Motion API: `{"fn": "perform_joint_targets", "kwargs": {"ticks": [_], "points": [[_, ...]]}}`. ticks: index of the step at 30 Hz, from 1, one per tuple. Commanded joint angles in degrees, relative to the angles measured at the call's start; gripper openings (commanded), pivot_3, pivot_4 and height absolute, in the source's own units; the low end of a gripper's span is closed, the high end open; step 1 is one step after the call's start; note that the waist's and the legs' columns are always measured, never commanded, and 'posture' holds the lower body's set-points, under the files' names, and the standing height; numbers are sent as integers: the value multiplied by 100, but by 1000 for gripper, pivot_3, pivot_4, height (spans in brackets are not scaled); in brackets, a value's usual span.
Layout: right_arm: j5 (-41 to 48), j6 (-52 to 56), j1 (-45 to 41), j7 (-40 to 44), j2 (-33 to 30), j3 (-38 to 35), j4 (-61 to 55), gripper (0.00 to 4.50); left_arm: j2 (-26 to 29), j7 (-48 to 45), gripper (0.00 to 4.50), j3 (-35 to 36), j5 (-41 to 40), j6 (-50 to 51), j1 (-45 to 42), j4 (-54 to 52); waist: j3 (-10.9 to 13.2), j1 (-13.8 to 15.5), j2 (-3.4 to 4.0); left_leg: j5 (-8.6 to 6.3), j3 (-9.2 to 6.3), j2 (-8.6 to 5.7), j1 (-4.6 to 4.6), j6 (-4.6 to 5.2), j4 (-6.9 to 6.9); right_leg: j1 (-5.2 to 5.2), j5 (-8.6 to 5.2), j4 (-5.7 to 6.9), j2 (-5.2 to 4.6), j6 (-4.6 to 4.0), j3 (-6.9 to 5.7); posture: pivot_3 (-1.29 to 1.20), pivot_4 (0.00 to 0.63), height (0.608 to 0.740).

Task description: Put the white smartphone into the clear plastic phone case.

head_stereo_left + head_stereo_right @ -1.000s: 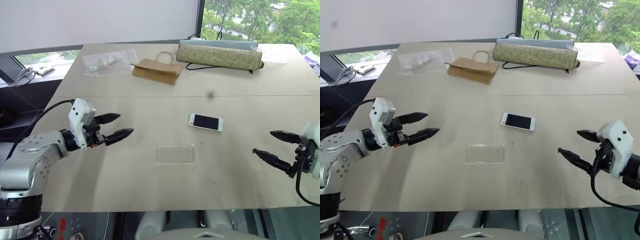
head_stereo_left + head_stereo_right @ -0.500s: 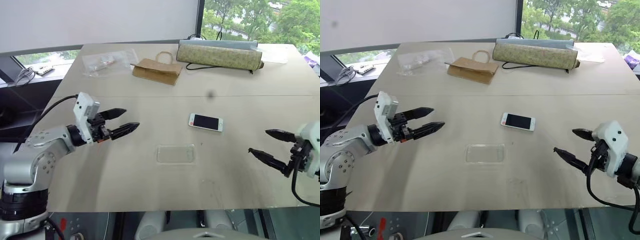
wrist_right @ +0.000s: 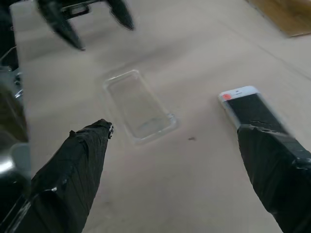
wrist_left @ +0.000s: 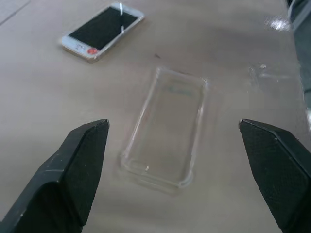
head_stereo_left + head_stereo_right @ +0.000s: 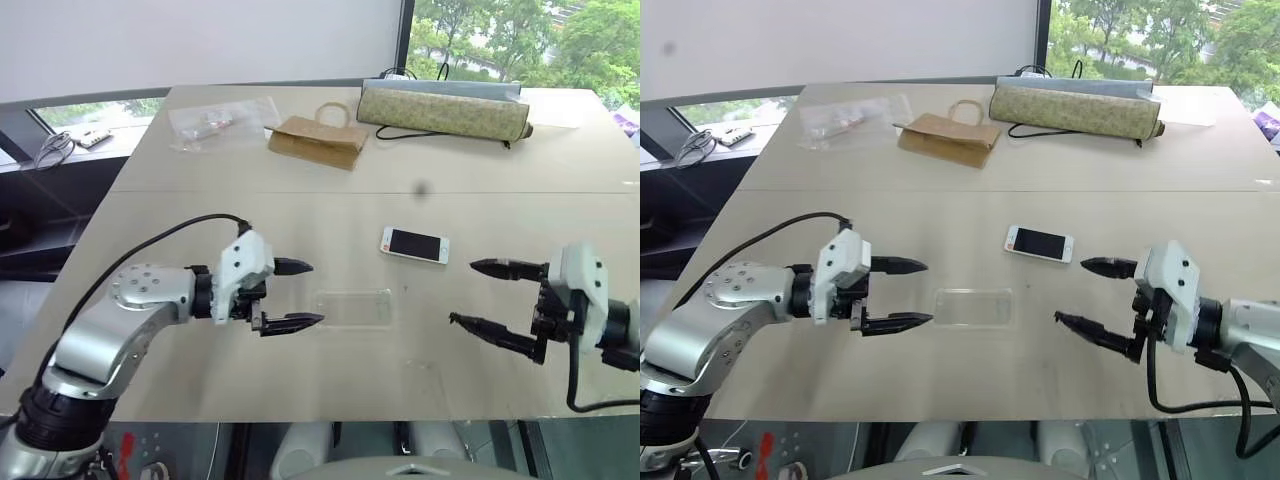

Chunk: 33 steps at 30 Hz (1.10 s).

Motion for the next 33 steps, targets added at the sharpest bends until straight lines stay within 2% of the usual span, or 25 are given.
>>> {"fn": "perform_joint_targets", "kwargs": {"ticks": [1,6,10,13,14,15,19,22,28,33], "points": [[-103,-432,357,245,75,-323,-285,4500,-13,-70,4415,-378,441,-236,-293,258,0,-4,0,0,0,0,1,0,0,1,0,0,3,0,0,0,150,740],[-246,-698,796,262,171,-438,-424,4500,-134,-137,4415,-795,889,-373,-693,837,0,-45,0,-3,3,-1,5,6,3,4,0,4,9,1,3,0,150,740],[-400,-718,1041,60,255,-379,-543,4500,-687,-170,4415,-1268,1273,-742,-1199,1516,-1,-36,0,0,1,-2,5,1,5,5,0,5,10,0,0,0,150,740],[-385,-704,1183,-28,299,-425,-697,4500,-879,-335,3613,-1400,1400,-913,-1383,1781,-1,-44,-1,1,-2,-5,3,-1,9,7,0,4,10,1,-4,0,150,740],[-370,-685,1233,-65,310,-471,-749,4500,-906,-418,3049,-1382,1352,-947,-1397,1793,-1,-66,-1,2,-2,-5,3,-2,8,7,0,4,10,1,-2,0,150,740],[-357,-672,1280,-94,320,-514,-789,4500,-908,-508,2731,-1350,1282,-916,-1390,1778,-1,-85,-1,2,-2,-4,3,-3,8,6,0,4,10,1,-2,0,150,740],[-369,-603,1422,-270,362,-546,-892,4500,-717,-1027,2731,-1217,950,-830,-1196,1547,-1,-93,0,2,-3,-1,6,-2,6,6,0,5,10,1,0,0,150,740],[-369,-563,1482,-403,387,-472,-975,4500,-641,-1077,2731,-1196,897,-695,-1123,1402,-1,-81,0,1,-3,-1,7,-1,7,7,0,6,9,1,0,0,150,740],[-320,-480,1470,-585,399,-401,-1042,4500,-964,-500,2731,-1392,1602,-1055,-1400,1999,-1,-48,-1,1,-6,-4,9,0,10,12,0,6,9,1,-4,0,150,740],[-243,-349,1498,-635,345,-443,-1027,4500,-1049,-621,2731,-1713,2116,-1359,-1720,2674,-2,-68,-1,1,-6,-6,10,0,10,12,0,8,12,1,-5,0,150,740]]}}
